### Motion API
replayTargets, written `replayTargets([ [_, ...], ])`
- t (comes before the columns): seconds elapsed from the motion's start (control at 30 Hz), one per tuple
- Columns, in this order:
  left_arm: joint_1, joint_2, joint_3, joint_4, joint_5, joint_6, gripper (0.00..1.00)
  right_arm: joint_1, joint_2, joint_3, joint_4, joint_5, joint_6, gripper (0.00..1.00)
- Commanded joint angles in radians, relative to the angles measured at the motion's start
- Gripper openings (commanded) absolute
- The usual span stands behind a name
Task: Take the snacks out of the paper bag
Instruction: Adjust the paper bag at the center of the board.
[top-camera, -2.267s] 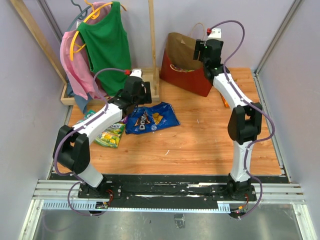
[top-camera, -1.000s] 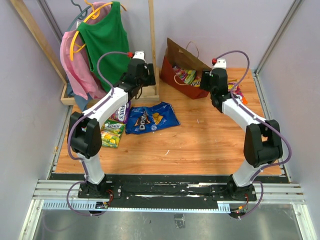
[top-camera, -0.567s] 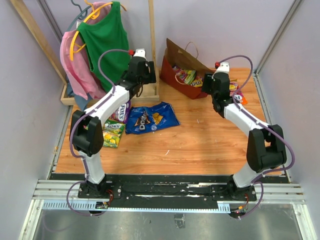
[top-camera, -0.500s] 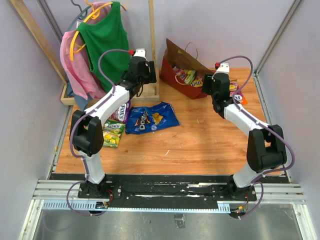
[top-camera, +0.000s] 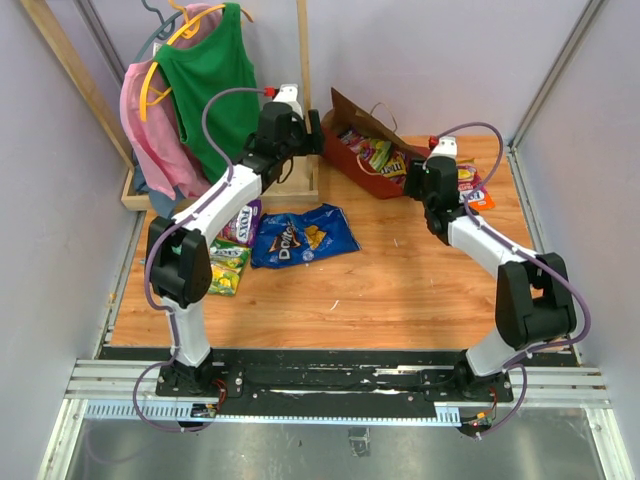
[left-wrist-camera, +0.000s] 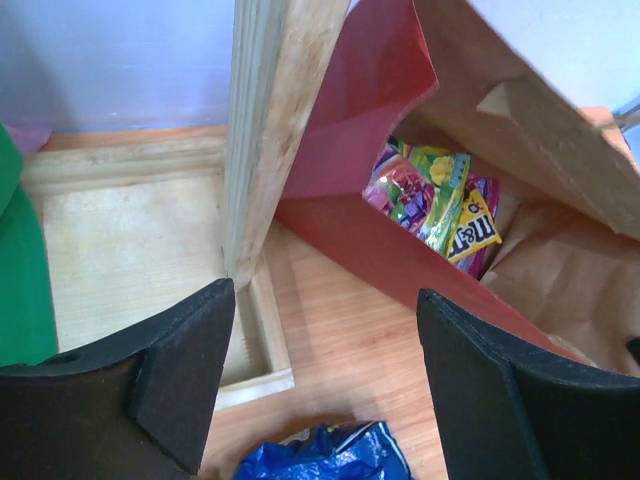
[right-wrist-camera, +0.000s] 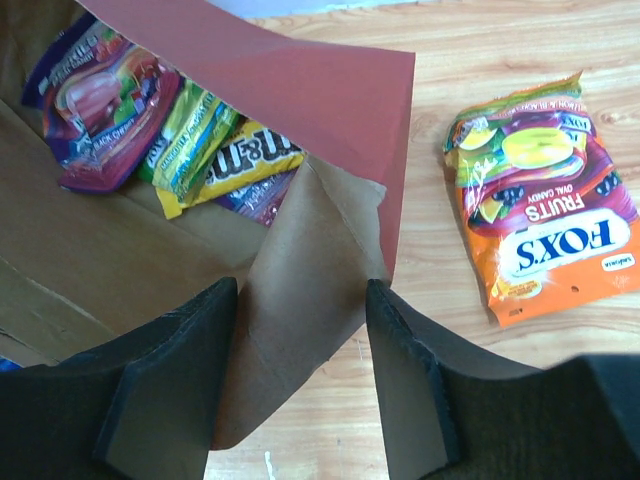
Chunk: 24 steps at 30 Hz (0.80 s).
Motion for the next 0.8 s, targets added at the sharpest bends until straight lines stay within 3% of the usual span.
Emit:
replayTargets([
  [0.0,0.001,0.025,0.042,0.044,0.020,0.027,0.78,0.023,-0.010,-0.074,-0.113,-0.001,-0.013,0.56],
  [0.27,-0.035,0.040,0.034,0.040,-0.051,0.103,0.79,0.066,-0.040,-0.159,-0.145,0.022,-0.006,0.57],
  [0.5,-0.050,-0.020,-0.060,0.064,0.054,0.127,0.79,0.079,-0.075,-0.251,-0.163,0.072,0.019,0.58],
  [0.6,-0.050,-0.065,-0.064,-0.017,0.107,0.113,0.78,0.078,-0.079,-0.276,-0.196,0.113,0.032,0.61],
  [0.77,-0.049,-0.091,0.065,-0.239,0.124,0.171,0.76,0.066,-0.036,-0.284,-0.204,0.143,0.046,0.63],
])
